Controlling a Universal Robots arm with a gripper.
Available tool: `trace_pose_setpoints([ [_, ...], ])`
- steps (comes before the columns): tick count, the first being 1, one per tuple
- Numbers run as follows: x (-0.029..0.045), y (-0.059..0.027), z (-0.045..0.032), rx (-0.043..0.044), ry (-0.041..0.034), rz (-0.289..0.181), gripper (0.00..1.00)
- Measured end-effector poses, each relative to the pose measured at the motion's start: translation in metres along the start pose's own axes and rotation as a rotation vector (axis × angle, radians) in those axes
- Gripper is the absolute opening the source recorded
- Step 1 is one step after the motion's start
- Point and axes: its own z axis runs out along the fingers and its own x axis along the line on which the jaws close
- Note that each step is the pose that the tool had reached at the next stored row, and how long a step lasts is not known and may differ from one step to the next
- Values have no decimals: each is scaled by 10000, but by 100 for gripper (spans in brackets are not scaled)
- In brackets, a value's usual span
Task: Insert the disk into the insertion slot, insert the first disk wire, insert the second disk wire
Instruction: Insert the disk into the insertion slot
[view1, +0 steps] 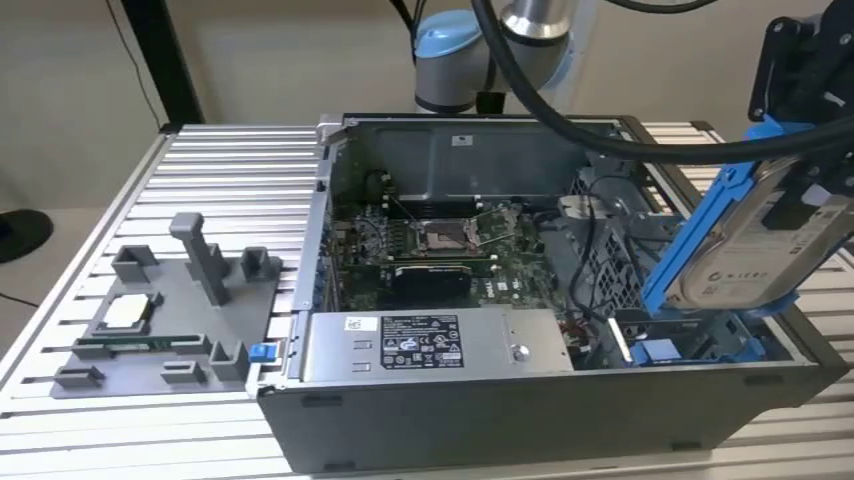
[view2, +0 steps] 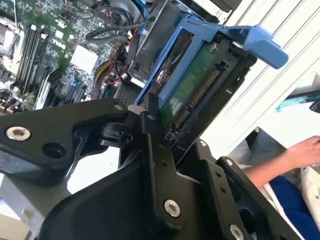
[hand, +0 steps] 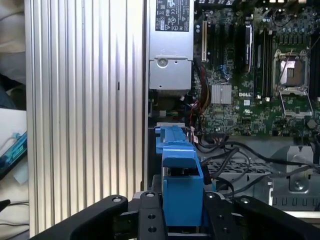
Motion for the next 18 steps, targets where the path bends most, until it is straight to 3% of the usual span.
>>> trace_pose_setpoints([
  [9, -24, -10, 165, 6, 1, -125, 0],
  [14, -27, -63, 241, 7, -6, -174, 0],
  [15, -27, -64, 251, 6, -42, -175, 0],
  [18, -27, -65, 274, 5, -300, -187, 0],
])
